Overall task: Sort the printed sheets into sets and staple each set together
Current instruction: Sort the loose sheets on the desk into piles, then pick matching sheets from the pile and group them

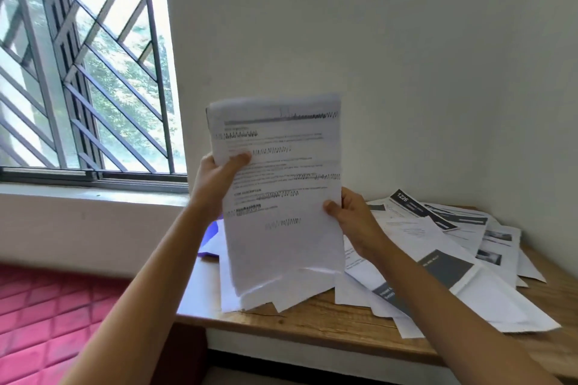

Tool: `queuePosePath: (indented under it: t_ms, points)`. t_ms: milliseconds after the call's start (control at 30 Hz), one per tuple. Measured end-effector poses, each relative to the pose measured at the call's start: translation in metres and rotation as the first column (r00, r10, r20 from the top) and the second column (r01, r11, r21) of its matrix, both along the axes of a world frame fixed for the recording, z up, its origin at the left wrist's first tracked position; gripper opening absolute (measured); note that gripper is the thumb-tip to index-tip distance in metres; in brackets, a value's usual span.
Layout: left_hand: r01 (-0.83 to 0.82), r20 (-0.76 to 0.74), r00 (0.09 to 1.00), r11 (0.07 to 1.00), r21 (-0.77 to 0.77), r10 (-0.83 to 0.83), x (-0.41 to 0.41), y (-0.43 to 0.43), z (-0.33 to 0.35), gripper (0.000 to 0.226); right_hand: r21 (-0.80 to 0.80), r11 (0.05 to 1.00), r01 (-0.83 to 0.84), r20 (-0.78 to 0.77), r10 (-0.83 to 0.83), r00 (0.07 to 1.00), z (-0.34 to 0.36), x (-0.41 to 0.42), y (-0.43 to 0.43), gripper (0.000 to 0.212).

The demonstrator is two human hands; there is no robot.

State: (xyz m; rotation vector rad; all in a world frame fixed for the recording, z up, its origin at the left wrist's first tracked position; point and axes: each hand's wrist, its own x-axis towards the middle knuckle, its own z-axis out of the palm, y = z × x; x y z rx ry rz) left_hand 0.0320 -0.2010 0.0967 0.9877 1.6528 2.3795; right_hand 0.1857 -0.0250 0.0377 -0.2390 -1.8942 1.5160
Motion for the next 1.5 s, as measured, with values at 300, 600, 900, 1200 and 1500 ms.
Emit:
queuePosePath:
  t_ms: [300, 600, 900, 1200, 1500]
  points:
    - [-0.004, -0.082, 0.997, 0.988, -0.154, -0.009, -0.011, -0.029, -0.017, 0.022, 0.1, 0.994, 0.038, 0.084, -0.047, 0.995, 0.008, -0.013, -0.019, 0.022]
    - [-0.236, -0.121, 0.972, 0.802, -0.549, 0.204, -0.051, -0.11, -0.059, 0.059, 0.336, 0.938, -0.09, 0.443, -0.073, 0.894, -0.027, -0.058, -0.096, 0.038]
    - [-0.379, -0.2, 0.909, 0.53, -0.758, 0.365, -0.075, -0.134, -0.096, 0.047, 0.66, 0.715, -0.231, 0.507, -0.198, 0.839, -0.042, -0.054, -0.084, 0.051]
    - [-0.376, -0.279, 0.9, 0.276, -0.884, 0.334, -0.076, -0.118, -0.102, 0.038, 0.661, 0.681, -0.316, 0.607, -0.237, 0.759, -0.054, -0.043, -0.063, 0.075]
    - [-0.245, -0.182, 0.935, 0.183, -0.952, 0.305, -0.078, -0.111, -0.105, 0.071, 0.62, 0.742, -0.257, 0.651, -0.303, 0.696, -0.047, -0.041, -0.052, 0.054]
